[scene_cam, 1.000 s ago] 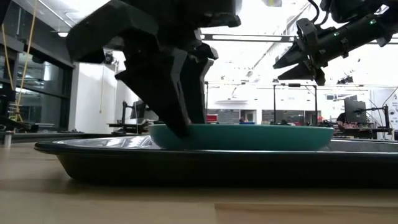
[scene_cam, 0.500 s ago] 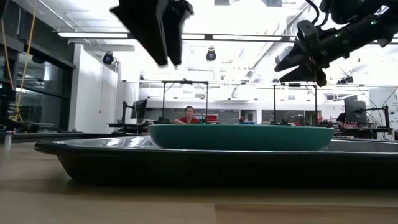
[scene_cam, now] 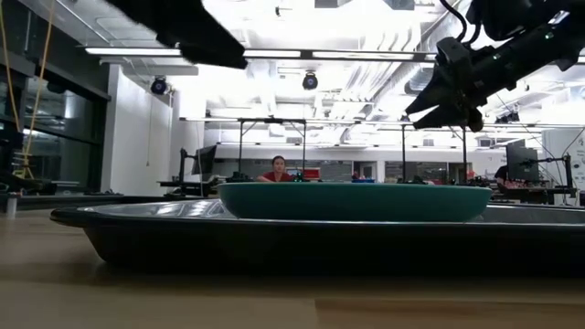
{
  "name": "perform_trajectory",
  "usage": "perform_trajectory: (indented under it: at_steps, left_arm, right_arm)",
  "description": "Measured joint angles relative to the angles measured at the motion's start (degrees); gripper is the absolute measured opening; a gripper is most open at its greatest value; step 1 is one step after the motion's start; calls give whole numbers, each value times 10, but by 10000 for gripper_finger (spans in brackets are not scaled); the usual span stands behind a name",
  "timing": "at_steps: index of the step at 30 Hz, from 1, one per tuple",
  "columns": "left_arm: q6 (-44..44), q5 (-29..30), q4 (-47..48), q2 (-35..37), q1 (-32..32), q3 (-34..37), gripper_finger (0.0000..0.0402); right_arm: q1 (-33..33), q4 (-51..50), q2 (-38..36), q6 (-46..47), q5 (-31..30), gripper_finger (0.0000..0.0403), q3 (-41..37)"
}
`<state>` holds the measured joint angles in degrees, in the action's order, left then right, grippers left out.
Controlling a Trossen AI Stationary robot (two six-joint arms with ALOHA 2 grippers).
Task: Pick and place plate/cup/fork/spoon on tray
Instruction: Put the yellow spoon to the left of the blue fork on the black tray
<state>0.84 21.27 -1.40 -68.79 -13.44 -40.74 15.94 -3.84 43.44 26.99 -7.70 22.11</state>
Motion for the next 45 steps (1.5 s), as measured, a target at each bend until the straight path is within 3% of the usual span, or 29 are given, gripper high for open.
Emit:
perform_trajectory:
  at_steps: [6, 13, 22, 45]
  left_arm:
    - [-26, -32, -200, 97, 51, 139, 223]
    - [-35, -58, -295, 156, 93, 213, 223]
    - [-24, -107, -294, 166, 120, 223, 223]
    - [-15, -118, -293, 166, 120, 223, 223]
  right_arm:
    - [0, -6, 5, 0, 6, 201, 0]
    - [0, -3, 10, -1, 6, 201, 0]
    - [0, -2, 13, -4, 6, 201, 0]
    - [0, -2, 13, -15, 8, 201, 0]
